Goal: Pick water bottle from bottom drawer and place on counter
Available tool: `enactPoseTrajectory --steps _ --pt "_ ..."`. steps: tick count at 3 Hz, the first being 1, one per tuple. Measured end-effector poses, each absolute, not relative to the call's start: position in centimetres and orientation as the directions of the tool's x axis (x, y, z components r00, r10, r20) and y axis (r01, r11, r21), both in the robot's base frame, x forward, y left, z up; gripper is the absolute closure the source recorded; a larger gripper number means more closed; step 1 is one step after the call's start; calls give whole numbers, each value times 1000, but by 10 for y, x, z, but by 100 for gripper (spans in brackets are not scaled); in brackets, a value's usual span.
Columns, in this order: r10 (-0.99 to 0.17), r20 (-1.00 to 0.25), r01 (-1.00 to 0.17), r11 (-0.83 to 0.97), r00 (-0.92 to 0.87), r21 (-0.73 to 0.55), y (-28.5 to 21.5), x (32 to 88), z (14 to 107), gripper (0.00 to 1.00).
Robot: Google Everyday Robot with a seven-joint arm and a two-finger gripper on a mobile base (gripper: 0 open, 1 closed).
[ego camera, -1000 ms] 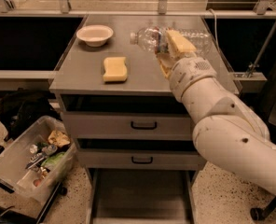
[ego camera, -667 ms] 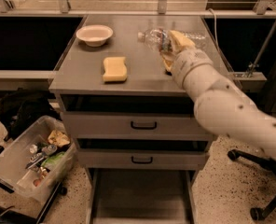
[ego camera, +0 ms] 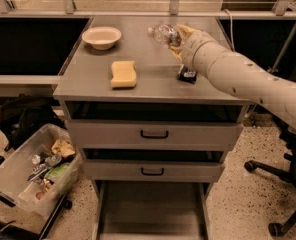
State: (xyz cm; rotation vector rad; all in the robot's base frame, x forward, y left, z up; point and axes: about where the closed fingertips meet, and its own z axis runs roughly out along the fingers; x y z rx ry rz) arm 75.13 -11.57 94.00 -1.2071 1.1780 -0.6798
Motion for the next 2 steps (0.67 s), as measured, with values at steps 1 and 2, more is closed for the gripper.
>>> enactPoseTrajectory --steps 1,2 --pt "-898 -337 -294 253 283 -921 -118 767 910 100" --pt "-908 -336 -387 224 252 -895 -129 775 882 100"
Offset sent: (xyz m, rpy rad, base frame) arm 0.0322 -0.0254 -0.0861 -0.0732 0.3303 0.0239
